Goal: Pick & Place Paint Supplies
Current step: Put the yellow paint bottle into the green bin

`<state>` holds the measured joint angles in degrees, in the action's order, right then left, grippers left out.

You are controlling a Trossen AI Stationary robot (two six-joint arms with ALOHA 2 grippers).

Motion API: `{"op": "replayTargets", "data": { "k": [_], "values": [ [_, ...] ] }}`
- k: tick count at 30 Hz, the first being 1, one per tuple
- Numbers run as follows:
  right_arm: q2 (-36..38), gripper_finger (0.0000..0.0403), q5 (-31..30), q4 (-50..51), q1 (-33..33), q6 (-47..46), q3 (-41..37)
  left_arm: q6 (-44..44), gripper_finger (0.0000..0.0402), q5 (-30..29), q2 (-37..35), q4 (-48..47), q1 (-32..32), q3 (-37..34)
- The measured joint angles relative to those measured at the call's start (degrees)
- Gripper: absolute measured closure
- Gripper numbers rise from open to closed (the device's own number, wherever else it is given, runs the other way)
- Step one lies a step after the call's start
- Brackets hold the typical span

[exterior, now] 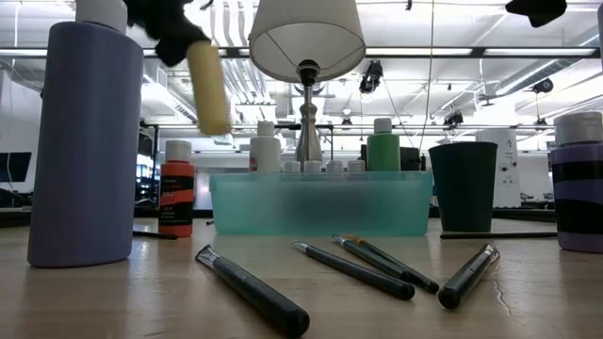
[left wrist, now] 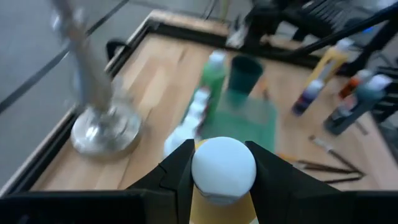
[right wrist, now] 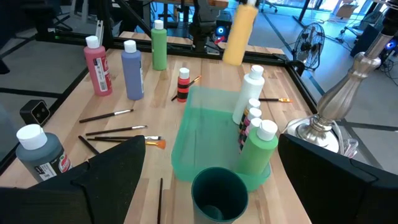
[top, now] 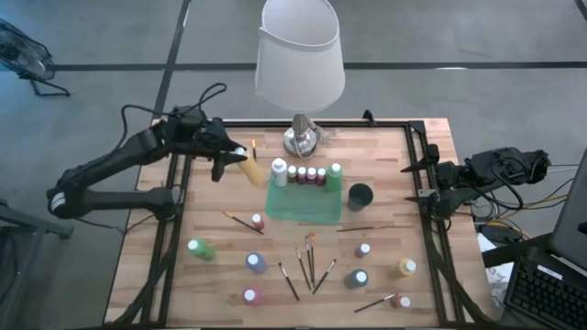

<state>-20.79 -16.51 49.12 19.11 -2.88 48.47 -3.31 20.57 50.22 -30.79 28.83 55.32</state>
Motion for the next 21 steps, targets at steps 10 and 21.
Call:
{"op": "replayTargets", "data": {
  "k": [10, 21],
  "values": [
    [0.0, 0.0039, 0.0, 0.0, 0.0, 0.0, 0.0, -3.6, 0.0279, -5.9, 8.5, -0.2, -13.4, 7.3],
    [0.0, 0.0039, 0.0, 0.0, 0.0, 0.0, 0.0, -6.5, 0.0279, -12.7, 17.5, 0.1, -16.8, 8.1]
  ]
}}
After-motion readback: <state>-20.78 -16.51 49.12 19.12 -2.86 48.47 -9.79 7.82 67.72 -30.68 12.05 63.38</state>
